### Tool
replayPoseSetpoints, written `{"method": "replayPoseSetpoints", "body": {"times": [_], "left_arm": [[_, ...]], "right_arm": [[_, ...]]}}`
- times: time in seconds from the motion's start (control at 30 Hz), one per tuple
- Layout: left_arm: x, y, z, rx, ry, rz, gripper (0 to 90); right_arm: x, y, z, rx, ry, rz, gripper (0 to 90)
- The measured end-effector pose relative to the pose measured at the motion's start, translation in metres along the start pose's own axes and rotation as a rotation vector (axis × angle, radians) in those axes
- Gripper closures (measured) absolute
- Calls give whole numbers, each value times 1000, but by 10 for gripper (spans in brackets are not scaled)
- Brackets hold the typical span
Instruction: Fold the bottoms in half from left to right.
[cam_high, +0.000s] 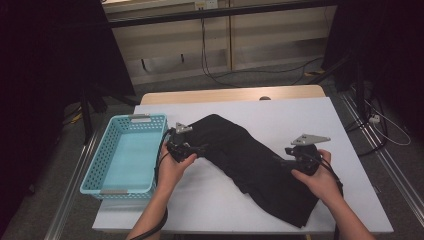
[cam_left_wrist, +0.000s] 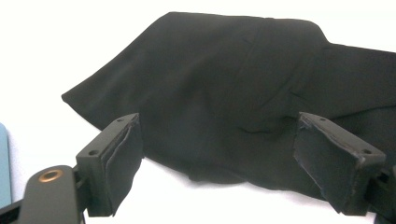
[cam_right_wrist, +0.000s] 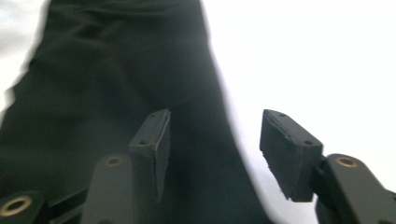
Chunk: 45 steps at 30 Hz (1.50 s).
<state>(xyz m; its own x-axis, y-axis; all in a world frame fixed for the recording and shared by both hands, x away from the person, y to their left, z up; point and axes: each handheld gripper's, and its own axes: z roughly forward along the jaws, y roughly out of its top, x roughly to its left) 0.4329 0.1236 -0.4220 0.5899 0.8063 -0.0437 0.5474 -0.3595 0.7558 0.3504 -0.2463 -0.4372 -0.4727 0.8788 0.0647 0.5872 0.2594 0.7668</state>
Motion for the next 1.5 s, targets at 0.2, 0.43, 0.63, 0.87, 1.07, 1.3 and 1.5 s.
{"method": "replayPoseSetpoints", "body": {"times": [0.2,0.43,0.63,0.87,1.07,1.3,1.5], "left_arm": [[2,-5,-2,7,0,-1,166],[1,-3,-3,-2,1,-12,132],[-3,-4,-4,-4,3,-4,139],[-3,-3,-2,-6,3,7,144],[-2,-3,-3,-10,4,1,144],[-4,-4,-4,-10,3,17,144],[-4,0,-5,-16,-2,14,143]], "right_arm": [[-10,5,33,71,7,24,460],[-2,1,38,83,19,-10,675],[-3,1,39,85,102,15,871],[-20,11,37,63,71,38,881],[-41,28,44,39,0,56,875],[-47,18,35,39,-43,62,643],[-56,5,-1,18,-99,59,573]]}}
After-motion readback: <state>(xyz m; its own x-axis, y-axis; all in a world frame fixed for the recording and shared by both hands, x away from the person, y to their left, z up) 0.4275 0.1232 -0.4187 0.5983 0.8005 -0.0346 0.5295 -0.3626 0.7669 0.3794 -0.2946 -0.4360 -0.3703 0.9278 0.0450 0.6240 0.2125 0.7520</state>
